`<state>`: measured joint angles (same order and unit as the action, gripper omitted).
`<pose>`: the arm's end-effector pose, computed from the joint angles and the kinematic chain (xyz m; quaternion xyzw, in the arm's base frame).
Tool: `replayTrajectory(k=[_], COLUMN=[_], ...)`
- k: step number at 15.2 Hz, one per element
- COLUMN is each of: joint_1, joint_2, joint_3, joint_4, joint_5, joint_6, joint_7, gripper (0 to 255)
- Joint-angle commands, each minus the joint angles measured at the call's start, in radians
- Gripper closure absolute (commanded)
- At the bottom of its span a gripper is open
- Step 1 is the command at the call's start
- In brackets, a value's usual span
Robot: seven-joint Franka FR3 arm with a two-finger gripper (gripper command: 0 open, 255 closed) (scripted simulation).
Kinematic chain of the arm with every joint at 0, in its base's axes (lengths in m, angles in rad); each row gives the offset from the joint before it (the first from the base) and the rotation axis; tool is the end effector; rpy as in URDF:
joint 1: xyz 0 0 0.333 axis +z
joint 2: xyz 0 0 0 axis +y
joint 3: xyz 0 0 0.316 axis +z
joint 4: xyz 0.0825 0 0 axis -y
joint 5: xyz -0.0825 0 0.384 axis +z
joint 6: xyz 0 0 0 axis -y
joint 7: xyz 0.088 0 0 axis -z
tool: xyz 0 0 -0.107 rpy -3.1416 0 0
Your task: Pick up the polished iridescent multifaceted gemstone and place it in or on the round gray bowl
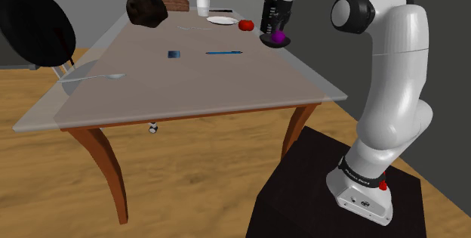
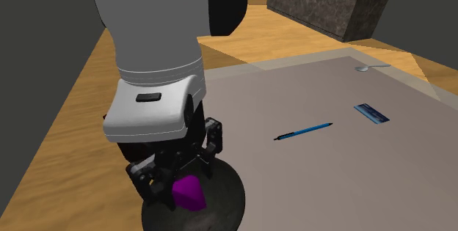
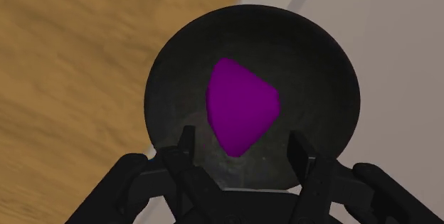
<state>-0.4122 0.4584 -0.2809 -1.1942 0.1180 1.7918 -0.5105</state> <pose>0.5747 -0.4048 0.5457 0.9937 -0.0808 0.0630 0.0455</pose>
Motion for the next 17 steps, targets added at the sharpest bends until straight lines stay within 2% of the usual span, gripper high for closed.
replayTrajectory(k=[1, 5, 9, 17], joint_1=[0.000, 0.000, -0.013, -0.013], joint_2=[0.000, 0.000, 0.013, 0.013], joint_3=[0.000, 0.000, -0.001, -0.001], joint_4=[0.000, 0.000, 0.150, 0.150], joint_5=[0.000, 0.000, 0.003, 0.003], joint_6=[0.000, 0.000, -0.136, -0.136], joint_7=[0.000, 0.000, 0.004, 0.004], gripper=[0, 0, 0, 0])
